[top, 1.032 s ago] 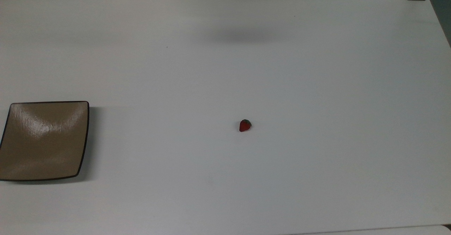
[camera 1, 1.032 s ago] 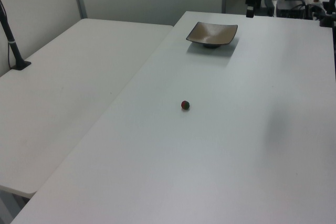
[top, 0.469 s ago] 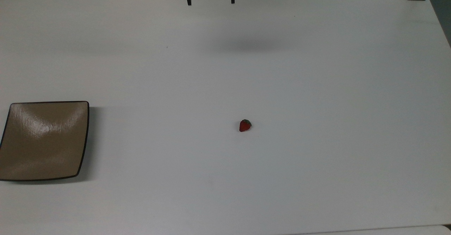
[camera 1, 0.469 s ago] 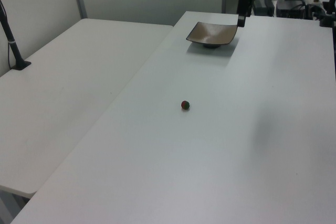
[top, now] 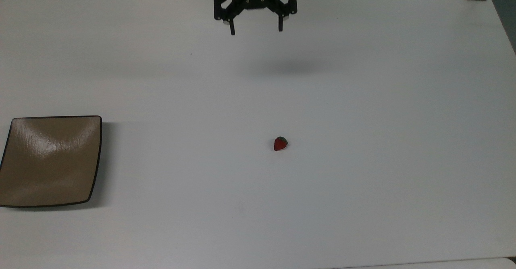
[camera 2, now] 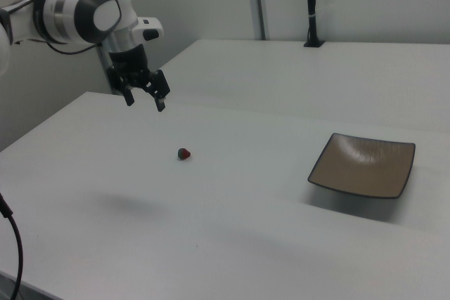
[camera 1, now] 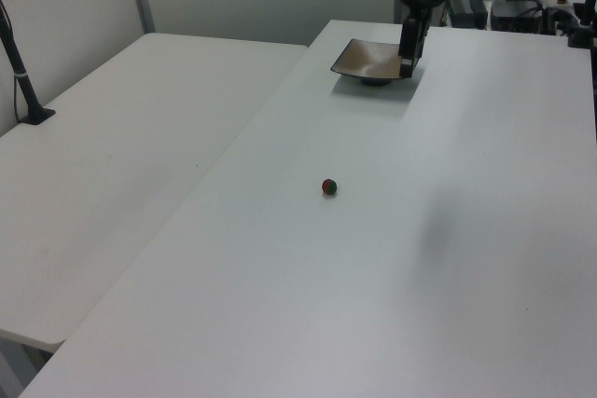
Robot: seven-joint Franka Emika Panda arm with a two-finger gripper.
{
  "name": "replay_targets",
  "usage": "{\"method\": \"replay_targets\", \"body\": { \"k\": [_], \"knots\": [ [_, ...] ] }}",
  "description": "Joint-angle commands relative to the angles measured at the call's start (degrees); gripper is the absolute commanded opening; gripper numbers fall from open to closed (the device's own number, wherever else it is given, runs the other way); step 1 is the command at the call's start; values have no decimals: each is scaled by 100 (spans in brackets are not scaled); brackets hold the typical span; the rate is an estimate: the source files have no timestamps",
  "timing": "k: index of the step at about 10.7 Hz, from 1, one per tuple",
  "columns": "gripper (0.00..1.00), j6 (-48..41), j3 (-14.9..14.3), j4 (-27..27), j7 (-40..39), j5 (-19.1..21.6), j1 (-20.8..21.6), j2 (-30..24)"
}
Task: Strawberries on a ceramic plate
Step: 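Move the open gripper toward the red strawberry on the table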
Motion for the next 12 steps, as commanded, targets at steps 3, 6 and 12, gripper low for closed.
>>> {"method": "replay_targets", "body": {
  "k": [3, 6, 12],
  "knots": [
    [100, 1129, -37, -107, -87, 39, 125, 604],
    [100, 1771, -37, -98, -87, 30, 143, 1017],
    [100, 2677, -37, -89, -87, -5, 354, 1738]
  ]
}}
